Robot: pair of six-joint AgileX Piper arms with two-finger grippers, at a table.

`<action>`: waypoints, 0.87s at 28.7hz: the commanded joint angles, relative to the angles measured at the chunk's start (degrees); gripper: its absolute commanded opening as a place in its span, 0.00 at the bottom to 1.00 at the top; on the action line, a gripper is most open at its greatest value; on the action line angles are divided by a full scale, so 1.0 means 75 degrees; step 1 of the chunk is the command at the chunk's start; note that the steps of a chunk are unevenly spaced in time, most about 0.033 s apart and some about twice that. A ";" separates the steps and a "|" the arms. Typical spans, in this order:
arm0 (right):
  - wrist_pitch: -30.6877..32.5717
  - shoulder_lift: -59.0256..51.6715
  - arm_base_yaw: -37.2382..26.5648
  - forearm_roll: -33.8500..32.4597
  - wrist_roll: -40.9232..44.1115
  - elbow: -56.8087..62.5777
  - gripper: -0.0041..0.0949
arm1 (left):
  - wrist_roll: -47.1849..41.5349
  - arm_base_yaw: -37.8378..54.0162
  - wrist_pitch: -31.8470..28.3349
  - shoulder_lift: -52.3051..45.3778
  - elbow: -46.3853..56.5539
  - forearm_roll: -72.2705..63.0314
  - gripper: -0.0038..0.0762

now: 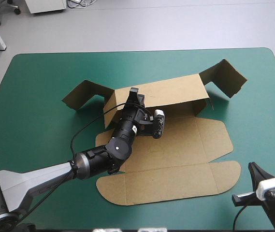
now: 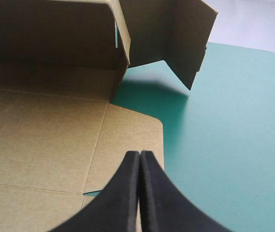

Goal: Fold the box

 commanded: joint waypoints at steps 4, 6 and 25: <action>-0.0120 0.1406 0.0012 -0.0035 0.0265 -0.1385 0.02 | 0.0000 0.0135 -0.0052 -0.0161 -0.0543 0.0485 0.04; 0.0111 0.1951 0.0012 -0.0035 0.0319 -0.2042 0.02 | 0.0208 0.0369 -0.0052 -0.0098 -0.0671 0.0485 0.04; 0.2298 0.7852 0.0012 0.0401 -0.0230 -0.7908 0.02 | 0.0208 0.1083 -0.0597 -0.0005 -0.1326 0.0485 0.04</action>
